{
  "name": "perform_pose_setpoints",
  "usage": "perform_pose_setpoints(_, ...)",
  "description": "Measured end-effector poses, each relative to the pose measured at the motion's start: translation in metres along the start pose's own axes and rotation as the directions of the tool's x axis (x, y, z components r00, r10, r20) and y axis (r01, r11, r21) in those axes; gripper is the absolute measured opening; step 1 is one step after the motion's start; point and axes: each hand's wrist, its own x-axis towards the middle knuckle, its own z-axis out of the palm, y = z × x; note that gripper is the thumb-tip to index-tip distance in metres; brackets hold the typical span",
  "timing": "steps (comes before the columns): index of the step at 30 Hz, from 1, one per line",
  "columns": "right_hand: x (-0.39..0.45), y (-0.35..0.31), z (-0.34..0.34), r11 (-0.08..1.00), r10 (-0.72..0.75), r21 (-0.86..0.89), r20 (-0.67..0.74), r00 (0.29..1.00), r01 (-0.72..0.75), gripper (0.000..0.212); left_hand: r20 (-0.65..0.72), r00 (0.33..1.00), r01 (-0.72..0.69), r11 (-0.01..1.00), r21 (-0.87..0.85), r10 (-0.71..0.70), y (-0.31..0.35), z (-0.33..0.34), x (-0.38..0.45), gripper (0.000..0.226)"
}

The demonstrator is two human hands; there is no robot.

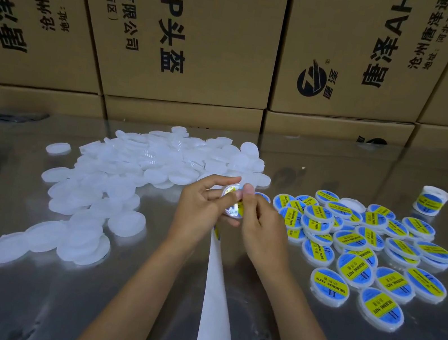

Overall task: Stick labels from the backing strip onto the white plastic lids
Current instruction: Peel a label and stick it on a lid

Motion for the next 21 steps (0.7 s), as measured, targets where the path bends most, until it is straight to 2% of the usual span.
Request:
perform_pose_setpoints(3,-0.0016,0.0007,0.0014,1.000,0.012,-0.022,0.012,1.000,-0.012,0.066,-0.037,0.999,0.019,1.000,-0.011,-0.019,-0.0031,-0.0002,0.0014,0.019)
perform_pose_setpoints(7,-0.0015,0.0023,0.0001,0.997,0.023,-0.070,-0.006,1.000,-0.023,0.063,-0.098,0.993,0.064,0.997,-0.036,-0.067,-0.0041,0.0016,0.0036,0.016)
perform_pose_setpoints(11,-0.0011,0.0002,0.0012,0.990,-0.018,-0.138,-0.036,0.999,0.013,0.062,-0.109,0.987,0.110,0.990,-0.087,-0.119,-0.0052,0.0006,0.0046,0.027)
perform_pose_setpoints(14,-0.0018,-0.0001,0.0020,0.975,-0.070,-0.213,-0.044,0.997,0.059,0.066,-0.093,0.979,0.160,0.970,-0.185,-0.180,-0.0042,-0.0007,0.0070,0.029)
perform_pose_setpoints(16,-0.0023,0.0008,0.0027,0.961,-0.104,-0.261,-0.044,0.994,0.089,0.057,-0.075,0.979,0.170,0.964,-0.205,-0.189,-0.0034,-0.0005,0.0085,0.026)
perform_pose_setpoints(18,-0.0024,0.0026,0.0024,0.954,-0.117,-0.282,-0.035,0.992,0.103,0.048,-0.060,0.980,0.176,0.964,-0.200,-0.192,-0.0034,-0.0009,0.0077,0.025)
perform_pose_setpoints(21,-0.0015,0.0067,0.0006,0.948,-0.117,-0.301,-0.028,0.993,0.104,0.056,-0.033,0.985,0.166,0.978,-0.126,-0.171,-0.0049,-0.0017,0.0060,0.027)
